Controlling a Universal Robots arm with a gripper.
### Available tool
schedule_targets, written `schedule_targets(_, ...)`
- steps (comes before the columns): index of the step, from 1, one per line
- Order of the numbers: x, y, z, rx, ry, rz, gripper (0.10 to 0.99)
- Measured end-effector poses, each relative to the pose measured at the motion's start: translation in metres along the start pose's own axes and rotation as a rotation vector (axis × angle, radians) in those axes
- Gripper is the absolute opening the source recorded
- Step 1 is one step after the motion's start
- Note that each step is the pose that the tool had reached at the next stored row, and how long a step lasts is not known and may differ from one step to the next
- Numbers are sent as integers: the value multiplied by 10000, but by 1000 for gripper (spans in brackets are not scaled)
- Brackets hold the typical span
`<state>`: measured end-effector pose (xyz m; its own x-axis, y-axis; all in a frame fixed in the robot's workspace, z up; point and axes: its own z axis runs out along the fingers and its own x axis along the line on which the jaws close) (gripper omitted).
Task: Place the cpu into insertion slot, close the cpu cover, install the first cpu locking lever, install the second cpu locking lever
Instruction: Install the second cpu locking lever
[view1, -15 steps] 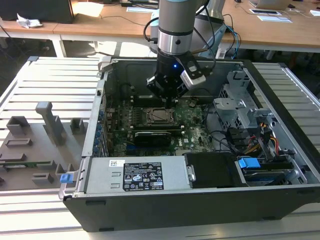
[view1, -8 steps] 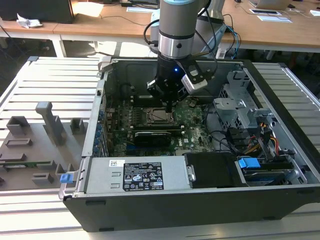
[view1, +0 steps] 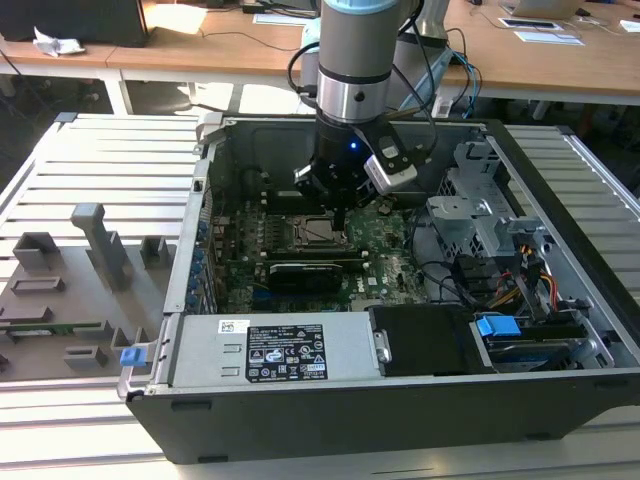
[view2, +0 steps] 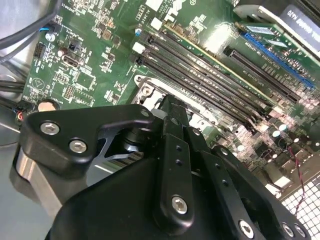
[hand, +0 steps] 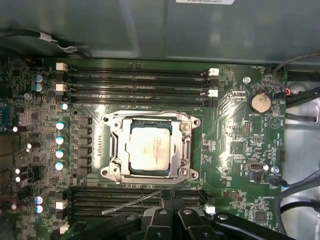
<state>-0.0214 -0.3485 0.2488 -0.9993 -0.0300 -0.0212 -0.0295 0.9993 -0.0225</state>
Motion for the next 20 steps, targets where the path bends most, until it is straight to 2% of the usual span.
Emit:
schedule_targets(1, 0, -1, -1, -6, 1, 0, 106)
schedule_targets(2, -1, -1, -1, -68, -2, -1, 106)
schedule_targets(3, -1, -1, 0, -246, -7, 4, 106)
schedule_targets(4, -1, -1, 0, -376, -11, 7, 106)
schedule_targets(5, -1, -1, 0, -796, -24, 16, 106)
schedule_targets(7, 0, -1, 0, -1754, -53, 41, 106)
schedule_targets(8, 0, -2, 0, -2076, -61, 48, 106)
schedule_targets(10, -1, -3, 0, -2369, -70, 54, 106)
schedule_targets(11, 0, -4, 0, -2412, -72, 56, 106)
schedule_targets(15, 0, -27, 0, -2413, -71, 53, 106)
schedule_targets(20, 9, -157, 10, -2413, -71, 55, 106)
